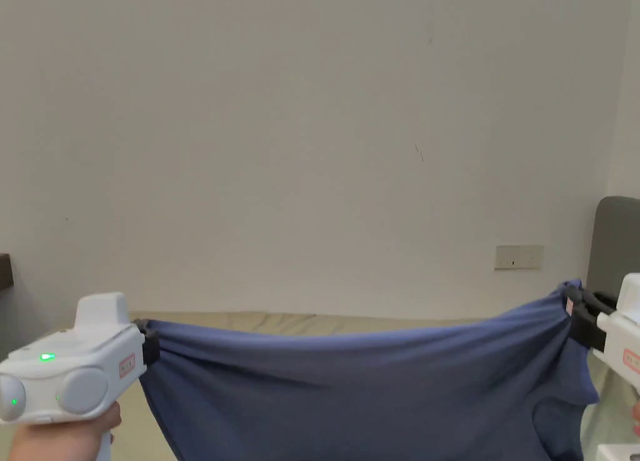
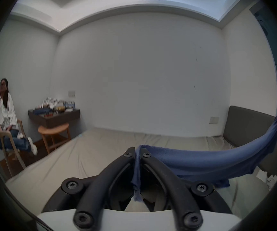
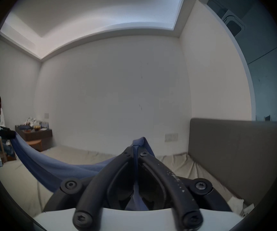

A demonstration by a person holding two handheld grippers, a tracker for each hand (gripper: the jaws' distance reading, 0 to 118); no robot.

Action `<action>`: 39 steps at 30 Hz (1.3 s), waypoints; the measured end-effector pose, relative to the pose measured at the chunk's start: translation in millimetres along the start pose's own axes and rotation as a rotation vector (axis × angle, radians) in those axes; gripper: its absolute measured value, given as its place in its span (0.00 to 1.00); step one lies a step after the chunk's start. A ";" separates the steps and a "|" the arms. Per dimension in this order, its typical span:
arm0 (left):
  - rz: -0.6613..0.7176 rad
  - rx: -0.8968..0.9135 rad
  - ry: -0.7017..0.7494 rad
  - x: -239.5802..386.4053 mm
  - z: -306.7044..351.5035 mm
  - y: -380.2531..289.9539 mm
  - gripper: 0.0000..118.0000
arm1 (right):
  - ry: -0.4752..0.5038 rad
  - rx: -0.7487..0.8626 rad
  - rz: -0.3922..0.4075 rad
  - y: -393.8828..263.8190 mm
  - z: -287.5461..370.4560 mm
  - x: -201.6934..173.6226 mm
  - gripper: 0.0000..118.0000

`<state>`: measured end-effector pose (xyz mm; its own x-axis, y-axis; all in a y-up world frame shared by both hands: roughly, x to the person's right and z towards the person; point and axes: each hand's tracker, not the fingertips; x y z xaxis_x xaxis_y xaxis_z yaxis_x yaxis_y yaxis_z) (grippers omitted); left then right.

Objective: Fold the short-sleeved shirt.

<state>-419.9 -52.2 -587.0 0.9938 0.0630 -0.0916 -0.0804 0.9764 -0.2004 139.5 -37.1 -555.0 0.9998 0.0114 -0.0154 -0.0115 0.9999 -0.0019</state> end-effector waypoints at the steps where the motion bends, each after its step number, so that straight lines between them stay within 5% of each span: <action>1: -0.021 -0.025 0.004 -5.3 2.3 -15.5 0.02 | 0.012 -0.047 0.001 -13.9 13.8 -0.8 0.05; 8: 0.027 -0.115 0.008 -27.9 83.6 -118.7 0.02 | 0.049 -0.144 -0.046 -96.6 126.0 6.1 0.05; 22: 0.057 -0.217 -0.014 -59.1 243.2 -260.6 0.02 | 0.112 -0.352 0.007 -188.6 313.2 9.0 0.05; 31: 0.014 -0.384 -0.021 -63.5 252.9 -333.3 0.02 | 0.096 -0.573 0.006 -255.1 329.3 4.3 0.05; 39: 0.026 -0.514 -0.016 -59.6 240.5 -359.2 0.06 | -0.011 -0.741 -0.031 -302.4 323.2 4.1 0.08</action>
<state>-431.7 -357.1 -275.0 0.9917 0.0928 -0.0886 -0.1282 0.7469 -0.6524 152.0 -338.7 -231.3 0.9999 -0.0131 0.0058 0.0136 0.7361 -0.6767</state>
